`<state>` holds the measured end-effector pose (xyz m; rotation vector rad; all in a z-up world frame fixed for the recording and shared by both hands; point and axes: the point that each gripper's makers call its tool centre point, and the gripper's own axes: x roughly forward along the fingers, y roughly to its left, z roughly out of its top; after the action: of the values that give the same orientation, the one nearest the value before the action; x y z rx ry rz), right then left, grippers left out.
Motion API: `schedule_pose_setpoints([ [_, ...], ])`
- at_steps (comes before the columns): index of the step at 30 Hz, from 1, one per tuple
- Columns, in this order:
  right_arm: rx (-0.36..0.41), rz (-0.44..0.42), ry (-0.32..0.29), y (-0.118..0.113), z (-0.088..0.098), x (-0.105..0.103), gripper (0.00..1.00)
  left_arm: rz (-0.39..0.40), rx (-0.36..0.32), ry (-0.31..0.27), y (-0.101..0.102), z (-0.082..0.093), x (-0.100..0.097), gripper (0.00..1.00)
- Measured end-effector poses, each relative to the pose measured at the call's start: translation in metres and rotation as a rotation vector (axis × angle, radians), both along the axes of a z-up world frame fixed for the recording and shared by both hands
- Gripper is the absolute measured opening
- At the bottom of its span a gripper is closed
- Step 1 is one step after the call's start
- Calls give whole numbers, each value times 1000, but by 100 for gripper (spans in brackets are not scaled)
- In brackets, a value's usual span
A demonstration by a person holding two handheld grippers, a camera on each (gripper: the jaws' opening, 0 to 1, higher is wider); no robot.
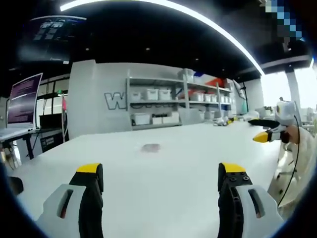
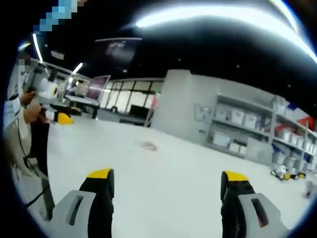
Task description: Open the resealable bag by pulling the two sides of the seal apart until the entire bag opening is separated and visibly accessible.
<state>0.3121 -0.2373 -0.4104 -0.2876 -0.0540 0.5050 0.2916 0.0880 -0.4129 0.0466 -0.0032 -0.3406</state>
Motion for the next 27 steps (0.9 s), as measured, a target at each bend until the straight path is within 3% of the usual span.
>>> schedule_pose_setpoints([
  [27, -124, 13, -33, 8, 3, 19, 88, 5, 1, -1, 3, 0, -3, 95],
])
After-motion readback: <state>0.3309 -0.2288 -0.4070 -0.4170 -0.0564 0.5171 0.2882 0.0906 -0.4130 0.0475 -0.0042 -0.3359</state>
